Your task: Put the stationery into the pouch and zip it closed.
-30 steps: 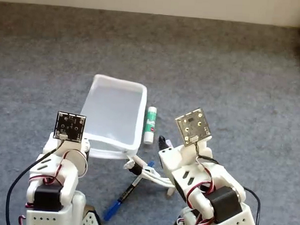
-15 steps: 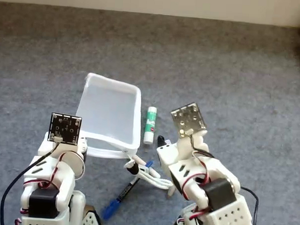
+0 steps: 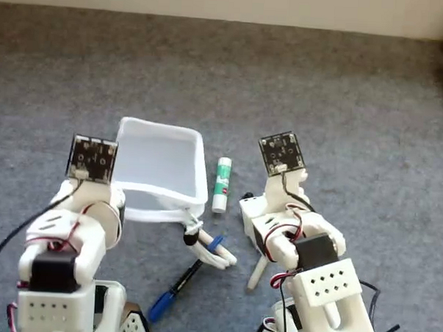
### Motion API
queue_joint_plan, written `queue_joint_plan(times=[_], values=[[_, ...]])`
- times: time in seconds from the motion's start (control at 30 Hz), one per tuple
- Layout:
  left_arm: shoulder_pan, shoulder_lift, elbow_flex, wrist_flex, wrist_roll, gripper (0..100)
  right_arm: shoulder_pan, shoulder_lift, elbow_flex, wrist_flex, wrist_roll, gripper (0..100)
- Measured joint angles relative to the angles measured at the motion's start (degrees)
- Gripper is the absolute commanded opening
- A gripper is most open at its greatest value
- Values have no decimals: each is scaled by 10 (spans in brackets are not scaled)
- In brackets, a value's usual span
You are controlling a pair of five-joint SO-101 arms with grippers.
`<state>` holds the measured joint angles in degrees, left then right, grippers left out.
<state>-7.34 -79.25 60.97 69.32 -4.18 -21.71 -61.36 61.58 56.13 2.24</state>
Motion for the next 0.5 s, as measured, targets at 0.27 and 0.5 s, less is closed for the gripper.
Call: queue_joint_plan(times=[0.27, 0.5], values=[[-2, 205, -137, 0, 41, 7, 0, 11, 0, 0, 0, 201], [2, 346, -286, 74, 90, 7, 0, 11, 0, 0, 0, 201]])
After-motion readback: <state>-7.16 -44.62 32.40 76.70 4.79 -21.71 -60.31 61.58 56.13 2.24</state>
